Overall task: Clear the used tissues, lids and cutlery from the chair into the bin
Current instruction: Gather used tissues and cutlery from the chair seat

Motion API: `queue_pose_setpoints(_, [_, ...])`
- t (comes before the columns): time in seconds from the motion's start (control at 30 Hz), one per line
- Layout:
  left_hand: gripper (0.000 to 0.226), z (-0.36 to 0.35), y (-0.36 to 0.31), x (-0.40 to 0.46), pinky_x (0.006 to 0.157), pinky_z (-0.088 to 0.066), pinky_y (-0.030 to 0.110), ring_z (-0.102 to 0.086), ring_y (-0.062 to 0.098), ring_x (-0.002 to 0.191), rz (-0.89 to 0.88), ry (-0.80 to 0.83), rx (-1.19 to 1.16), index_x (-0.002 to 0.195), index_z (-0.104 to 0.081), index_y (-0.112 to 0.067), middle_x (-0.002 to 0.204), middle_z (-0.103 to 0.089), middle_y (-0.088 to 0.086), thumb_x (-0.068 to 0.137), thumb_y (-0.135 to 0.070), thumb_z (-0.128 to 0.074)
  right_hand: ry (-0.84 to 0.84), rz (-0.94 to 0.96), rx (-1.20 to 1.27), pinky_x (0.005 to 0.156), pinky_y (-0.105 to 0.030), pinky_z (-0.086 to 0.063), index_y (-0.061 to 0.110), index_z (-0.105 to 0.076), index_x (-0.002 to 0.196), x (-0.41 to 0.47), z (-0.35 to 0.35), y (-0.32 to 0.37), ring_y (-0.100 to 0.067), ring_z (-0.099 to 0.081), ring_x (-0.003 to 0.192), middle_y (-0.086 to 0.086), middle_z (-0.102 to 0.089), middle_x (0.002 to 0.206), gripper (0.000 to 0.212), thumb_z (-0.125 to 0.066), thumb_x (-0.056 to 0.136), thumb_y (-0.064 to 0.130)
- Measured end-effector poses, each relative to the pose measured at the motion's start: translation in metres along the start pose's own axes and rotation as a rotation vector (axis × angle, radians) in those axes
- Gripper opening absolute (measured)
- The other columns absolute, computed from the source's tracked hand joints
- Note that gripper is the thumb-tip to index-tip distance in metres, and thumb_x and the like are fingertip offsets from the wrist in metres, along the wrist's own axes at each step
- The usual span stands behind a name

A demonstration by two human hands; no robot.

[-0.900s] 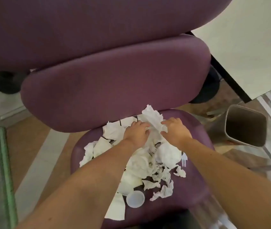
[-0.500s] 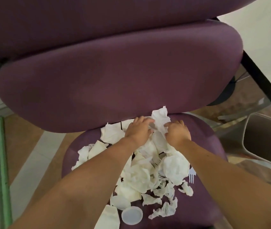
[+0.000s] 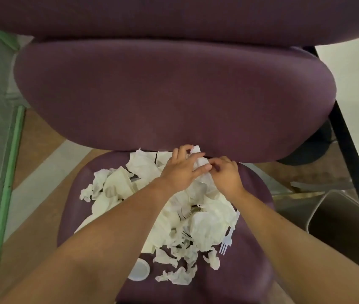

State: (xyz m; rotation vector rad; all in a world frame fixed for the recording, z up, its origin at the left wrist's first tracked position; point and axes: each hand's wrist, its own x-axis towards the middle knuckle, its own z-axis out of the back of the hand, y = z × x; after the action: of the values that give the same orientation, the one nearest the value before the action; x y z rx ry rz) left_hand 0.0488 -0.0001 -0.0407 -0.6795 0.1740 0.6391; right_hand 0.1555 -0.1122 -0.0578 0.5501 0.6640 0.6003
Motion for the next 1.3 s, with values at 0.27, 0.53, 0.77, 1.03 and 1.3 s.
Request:
queue_pose_setpoints(0.27, [0.056,-0.004,-0.036,-0.009,0.104,-0.029,0.032,-0.036,0.019,0.121,0.245,-0.192,-0.112,0.123,-0.050,-0.017,0.126,-0.048,0.000,0.093,-0.063,-0.039,0.095,0.064,0.449,0.071,-0.020,-0.050,0.012,-0.070,0.100,-0.005,0.039,0.022,-0.013,-0.063,0.080,-0.003,-0.070,0.089,0.018,-0.056,0.092,0.004])
queue_pose_setpoints(0.53, [0.036,0.001,-0.064,-0.038,0.071,-0.045,0.025,-0.055,0.015,0.089,0.521,-0.484,-0.873,0.118,-0.038,-0.008,0.095,-0.052,-0.004,0.099,-0.036,-0.051,0.272,0.020,0.631,0.079,-0.033,-0.052,0.016,-0.067,0.096,-0.038,0.055,0.016,-0.017,-0.062,0.089,0.000,-0.065,0.098,0.018,-0.076,0.081,0.013])
queue_pose_setpoints(0.77, [0.030,-0.013,-0.084,-0.069,0.080,-0.057,0.051,-0.053,0.009,0.090,0.595,-0.476,-1.000,0.133,-0.041,-0.031,0.115,-0.047,-0.007,0.104,-0.027,-0.036,0.264,0.006,0.682,0.062,-0.032,-0.056,0.008,-0.065,0.087,-0.061,0.055,0.011,-0.015,-0.062,0.060,-0.007,-0.063,0.076,0.016,-0.070,0.082,-0.006])
queue_pose_setpoints(1.03, [0.035,-0.019,-0.084,-0.084,0.070,-0.061,0.044,-0.063,0.020,0.094,0.612,-0.428,-1.156,0.096,-0.050,-0.014,0.098,-0.054,0.004,0.096,-0.049,-0.049,0.285,0.189,0.435,0.067,-0.014,-0.044,0.015,-0.074,0.093,-0.075,0.047,0.006,0.006,-0.058,0.066,0.009,-0.070,0.087,0.029,-0.052,0.088,-0.003])
queue_pose_setpoints(1.3, [0.023,-0.052,-0.033,-0.077,0.084,-0.056,0.046,-0.063,0.025,0.086,0.613,-0.629,-0.790,0.122,-0.048,-0.014,0.110,-0.042,0.002,0.099,-0.016,-0.046,0.318,0.562,-0.300,0.090,-0.028,-0.038,0.032,-0.055,0.124,-0.090,0.001,-0.037,-0.014,-0.037,0.109,0.007,-0.045,0.111,0.054,-0.076,0.075,0.038])
